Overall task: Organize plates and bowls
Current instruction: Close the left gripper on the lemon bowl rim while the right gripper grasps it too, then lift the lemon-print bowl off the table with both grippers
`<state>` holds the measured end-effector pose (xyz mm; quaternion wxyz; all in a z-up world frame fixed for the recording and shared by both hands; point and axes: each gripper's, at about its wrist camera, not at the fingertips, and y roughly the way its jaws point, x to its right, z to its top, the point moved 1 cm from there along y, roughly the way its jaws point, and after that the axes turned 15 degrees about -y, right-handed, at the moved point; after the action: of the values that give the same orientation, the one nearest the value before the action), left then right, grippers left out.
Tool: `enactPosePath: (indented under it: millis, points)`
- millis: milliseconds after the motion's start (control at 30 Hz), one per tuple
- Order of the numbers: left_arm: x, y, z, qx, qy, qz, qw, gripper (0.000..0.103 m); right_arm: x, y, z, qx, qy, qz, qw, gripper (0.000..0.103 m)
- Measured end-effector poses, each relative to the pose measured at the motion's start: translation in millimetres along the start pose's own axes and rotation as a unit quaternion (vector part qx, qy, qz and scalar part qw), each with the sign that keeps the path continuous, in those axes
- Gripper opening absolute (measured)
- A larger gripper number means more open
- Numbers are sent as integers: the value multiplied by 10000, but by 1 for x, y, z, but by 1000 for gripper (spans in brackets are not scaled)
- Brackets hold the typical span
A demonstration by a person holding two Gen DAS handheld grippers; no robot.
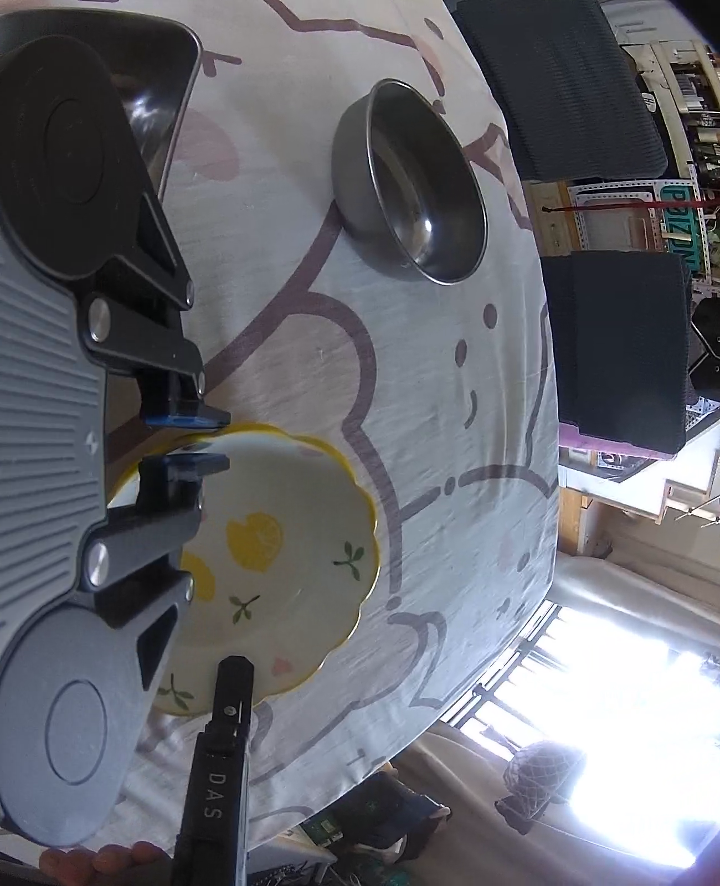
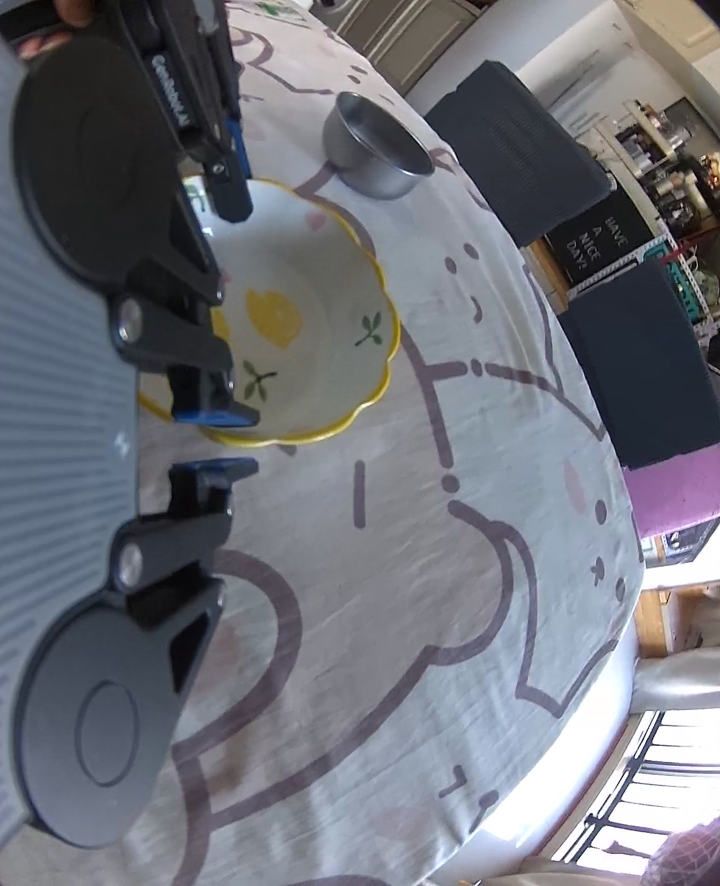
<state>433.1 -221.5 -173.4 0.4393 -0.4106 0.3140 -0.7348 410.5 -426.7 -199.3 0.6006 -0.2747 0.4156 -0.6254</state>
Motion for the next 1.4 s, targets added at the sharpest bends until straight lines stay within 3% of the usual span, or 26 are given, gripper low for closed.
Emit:
enactPosePath:
  millis: [200, 733, 1067, 1400]
  points:
    - [-1, 6, 0, -35, 15, -20, 10000, 10, -5, 13, 1, -130, -234, -4, 9996, 12]
    - [10, -1, -12, 129, 245, -51, 9996, 11, -13, 1, -1, -221, -424, -159, 9987, 12]
    - [18, -69, -16, 656, 167, -132, 9976, 11, -17, -58, 1, 342, -371, -24, 9987, 11]
    - [-2, -157, -36, 1209, -88, -49, 9926, 9, -59, -121, -11, 906, -707, 386, 9926, 12]
